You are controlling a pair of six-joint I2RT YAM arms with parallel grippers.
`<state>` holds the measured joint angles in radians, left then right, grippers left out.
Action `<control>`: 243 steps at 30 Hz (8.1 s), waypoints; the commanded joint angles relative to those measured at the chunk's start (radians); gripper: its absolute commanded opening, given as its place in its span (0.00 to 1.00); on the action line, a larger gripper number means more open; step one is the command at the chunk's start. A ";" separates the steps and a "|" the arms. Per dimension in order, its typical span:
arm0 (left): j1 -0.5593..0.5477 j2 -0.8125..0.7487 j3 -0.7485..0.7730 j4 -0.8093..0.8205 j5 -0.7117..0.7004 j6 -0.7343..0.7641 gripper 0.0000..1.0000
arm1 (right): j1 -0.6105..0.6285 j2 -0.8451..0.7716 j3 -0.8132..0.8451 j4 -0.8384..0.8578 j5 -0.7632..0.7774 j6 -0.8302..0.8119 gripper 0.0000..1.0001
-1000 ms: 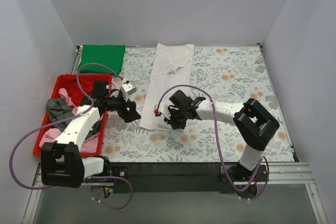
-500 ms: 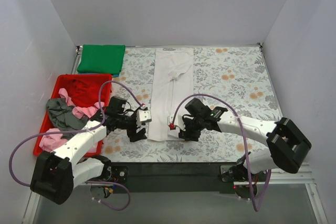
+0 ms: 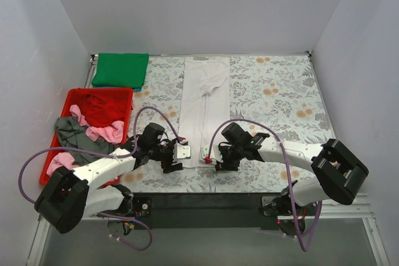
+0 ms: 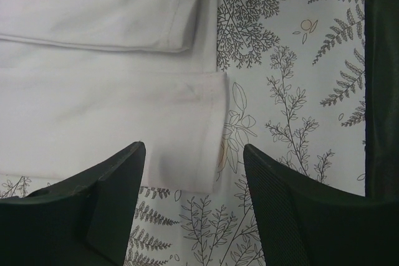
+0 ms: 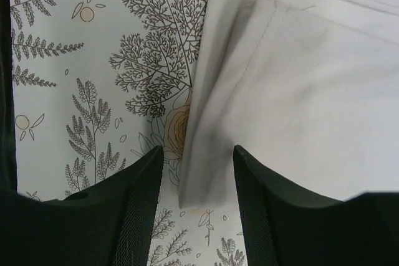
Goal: Fold and stack the t-shirts
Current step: Fold the tshirt
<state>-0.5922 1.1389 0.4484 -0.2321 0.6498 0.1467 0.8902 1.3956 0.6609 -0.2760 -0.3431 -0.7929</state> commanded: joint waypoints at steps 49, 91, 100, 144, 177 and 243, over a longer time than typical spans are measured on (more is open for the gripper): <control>0.216 0.369 0.482 -0.038 0.114 0.112 0.00 | -0.269 0.175 0.385 -0.132 -0.096 -0.262 0.01; 0.361 0.878 0.954 0.335 0.005 -0.111 0.43 | -0.476 0.668 1.063 -0.097 -0.051 -0.215 0.41; 0.394 0.705 0.880 0.123 0.123 -0.560 0.40 | -0.497 0.551 1.034 -0.209 -0.221 0.203 0.27; 0.313 0.633 0.572 -0.099 0.037 -0.208 0.37 | -0.427 0.453 0.528 -0.167 -0.048 0.012 0.23; 0.270 0.676 0.493 0.071 0.056 0.260 0.43 | -0.353 0.453 0.433 -0.089 0.009 -0.287 0.44; 0.390 1.007 1.293 -0.491 0.185 0.058 0.00 | -0.516 0.950 1.505 -0.876 -0.206 -0.408 0.01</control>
<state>-0.2035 2.1468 1.6981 -0.8051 0.8433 0.2543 0.3962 2.3146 2.0937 -1.1320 -0.5705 -1.1706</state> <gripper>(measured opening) 0.028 0.023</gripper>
